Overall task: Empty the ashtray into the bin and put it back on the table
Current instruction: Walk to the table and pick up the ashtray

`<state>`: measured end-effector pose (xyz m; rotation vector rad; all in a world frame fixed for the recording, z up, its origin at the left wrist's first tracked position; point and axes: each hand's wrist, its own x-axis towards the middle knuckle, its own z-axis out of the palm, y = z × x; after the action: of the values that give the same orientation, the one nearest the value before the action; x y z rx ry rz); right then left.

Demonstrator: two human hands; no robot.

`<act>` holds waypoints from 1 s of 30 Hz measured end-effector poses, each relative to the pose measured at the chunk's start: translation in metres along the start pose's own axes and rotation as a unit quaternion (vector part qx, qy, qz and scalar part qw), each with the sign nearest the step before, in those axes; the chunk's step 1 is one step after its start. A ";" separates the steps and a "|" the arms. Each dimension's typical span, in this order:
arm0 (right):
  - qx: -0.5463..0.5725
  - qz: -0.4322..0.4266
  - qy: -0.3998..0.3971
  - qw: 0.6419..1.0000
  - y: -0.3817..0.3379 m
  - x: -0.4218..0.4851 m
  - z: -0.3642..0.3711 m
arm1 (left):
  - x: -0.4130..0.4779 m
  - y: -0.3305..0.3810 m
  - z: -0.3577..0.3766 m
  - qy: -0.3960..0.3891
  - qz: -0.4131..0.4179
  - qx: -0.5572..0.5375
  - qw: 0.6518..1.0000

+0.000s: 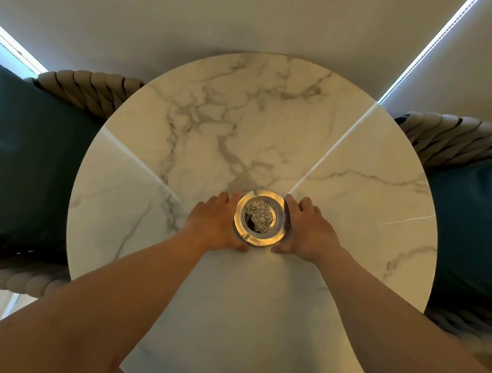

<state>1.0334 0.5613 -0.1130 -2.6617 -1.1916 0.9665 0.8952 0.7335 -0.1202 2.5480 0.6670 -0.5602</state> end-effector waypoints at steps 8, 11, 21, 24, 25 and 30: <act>0.006 -0.005 0.007 1.000 0.001 0.004 0.002 | 0.009 0.002 0.003 0.019 0.006 0.018 1.000; 0.009 -0.007 0.011 1.000 0.000 0.004 0.003 | 0.010 0.001 0.005 0.022 0.008 0.022 0.999; 0.021 -0.008 0.013 1.000 0.002 0.003 0.007 | 0.009 -0.001 0.011 0.038 0.011 0.023 0.999; 0.021 -0.008 0.015 1.000 0.002 0.003 0.006 | 0.008 -0.001 0.010 0.032 0.013 0.021 0.999; 0.019 -0.009 0.016 1.000 0.002 0.003 0.005 | 0.007 -0.001 0.009 0.030 0.013 0.019 0.999; 0.013 -0.015 0.024 1.000 0.001 0.000 0.004 | 0.004 0.003 0.007 0.025 0.008 0.036 0.999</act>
<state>1.0313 0.5599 -0.1160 -2.6233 -1.1972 0.9014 0.8982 0.7291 -0.1266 2.6393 0.6541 -0.5255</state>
